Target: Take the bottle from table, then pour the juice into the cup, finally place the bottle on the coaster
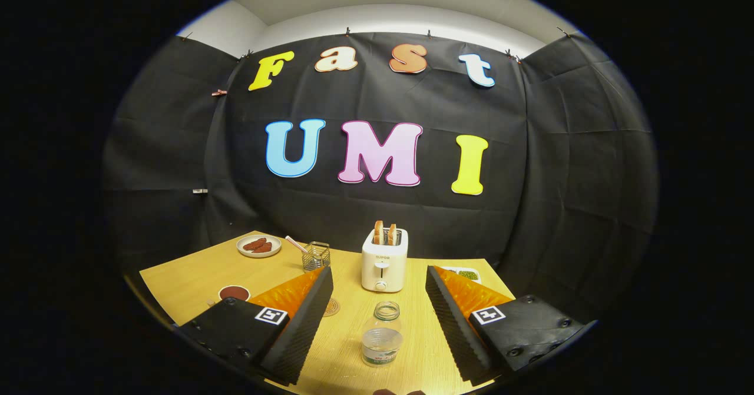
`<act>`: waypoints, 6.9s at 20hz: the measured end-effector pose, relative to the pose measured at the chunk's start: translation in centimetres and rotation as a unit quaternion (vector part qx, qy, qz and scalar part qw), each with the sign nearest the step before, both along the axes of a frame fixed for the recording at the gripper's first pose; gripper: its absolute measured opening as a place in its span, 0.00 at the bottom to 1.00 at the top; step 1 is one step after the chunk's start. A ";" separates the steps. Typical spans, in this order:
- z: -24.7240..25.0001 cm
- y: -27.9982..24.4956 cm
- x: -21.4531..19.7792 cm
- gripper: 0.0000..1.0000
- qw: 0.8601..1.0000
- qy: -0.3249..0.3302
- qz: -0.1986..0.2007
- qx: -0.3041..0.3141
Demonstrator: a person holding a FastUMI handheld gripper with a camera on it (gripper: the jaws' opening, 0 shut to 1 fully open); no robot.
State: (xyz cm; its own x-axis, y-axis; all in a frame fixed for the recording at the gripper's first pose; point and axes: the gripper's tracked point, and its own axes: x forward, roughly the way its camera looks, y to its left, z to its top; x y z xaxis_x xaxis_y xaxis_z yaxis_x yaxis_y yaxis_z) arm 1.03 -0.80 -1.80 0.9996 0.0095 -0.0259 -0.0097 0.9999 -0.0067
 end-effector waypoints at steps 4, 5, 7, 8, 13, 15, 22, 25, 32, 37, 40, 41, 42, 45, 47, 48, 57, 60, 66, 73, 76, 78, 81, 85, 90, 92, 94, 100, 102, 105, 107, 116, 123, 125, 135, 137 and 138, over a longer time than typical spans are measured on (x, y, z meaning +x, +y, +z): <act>-1.4 -0.3 0.7 0.97 1.000 0.015 -0.002 0.007; -1.9 -0.2 0.8 0.97 1.000 0.020 0.000 0.013; -2.6 -0.2 1.1 0.97 0.999 0.028 -0.001 0.019; -3.0 -0.4 1.4 0.98 0.999 0.030 -0.002 0.018; -5.5 -0.2 2.1 0.97 0.999 0.046 0.002 0.014; -6.4 0.1 2.5 0.97 0.999 0.051 0.010 0.013; -9.5 0.1 3.4 0.98 0.998 0.062 0.016 -0.003; -11.1 -0.4 3.8 0.98 0.997 0.072 0.011 -0.004; -14.4 -0.2 4.6 0.97 0.995 0.097 0.009 0.007; -16.3 0.0 4.8 0.98 0.993 0.115 0.010 0.012; -17.2 -0.2 5.0 0.98 0.993 0.120 0.011 -0.001; -17.6 -0.3 5.0 0.98 0.992 0.122 0.012 -0.005; -17.8 -0.4 5.1 0.98 0.992 0.124 0.011 -0.008; -18.4 -0.6 5.1 0.98 0.992 0.129 0.012 -0.008; -18.7 -0.6 5.2 0.96 0.991 0.132 0.015 -0.008; -18.6 -0.7 5.4 0.95 0.991 0.131 0.015 -0.008; -18.2 -0.5 5.8 0.75 0.991 0.128 0.029 -0.029; -17.1 0.0 5.8 0.72 0.991 0.120 0.044 -0.051; -13.5 2.1 6.1 0.72 0.988 0.097 0.072 -0.098; -10.0 6.0 7.2 0.72 0.977 0.090 0.097 -0.166; -9.6 7.9 7.8 0.72 0.971 0.096 0.099 -0.195; -9.5 9.4 8.1 0.72 0.966 0.098 0.095 -0.219; -9.7 10.5 8.5 0.72 0.955 0.100 0.080 -0.268; -10.1 12.0 8.9 0.72 0.931 0.099 0.059 -0.347; -10.4 14.4 9.4 0.71 0.906 0.086 0.051 -0.411; -11.2 15.3 9.5 0.71 0.901 0.090 0.060 -0.420; -11.8 16.0 9.8 0.71 0.895 0.094 0.066 -0.430; -12.4 16.9 10.4 0.71 0.853 0.082 0.070 -0.511; -12.6 16.9 10.8 0.71 0.836 0.081 0.069 -0.539; -12.8 17.5 11.1 0.71 0.814 0.078 0.074 -0.571; -13.0 18.0 11.4 0.71 0.799 0.074 0.080 -0.591; -13.6 20.1 12.1 0.71 0.739 0.035 0.120 -0.662; -14.3 20.8 13.1 0.71 0.701 0.026 0.132 -0.700; -14.4 20.9 13.5 0.71 0.690 0.024 0.133 -0.711; -14.7 21.1 14.0 0.71 0.642 0.012 0.145 -0.753; -14.8 21.2 14.0 0.71 0.634 0.009 0.151 -0.759; -14.9 21.2 14.0 0.71 0.629 0.008 0.153 -0.762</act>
State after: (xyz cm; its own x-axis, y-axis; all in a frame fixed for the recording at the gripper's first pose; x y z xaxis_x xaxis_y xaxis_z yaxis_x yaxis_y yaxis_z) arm 15.01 20.39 -16.67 0.9563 0.1540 -0.2486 -0.2127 -0.2171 -0.9527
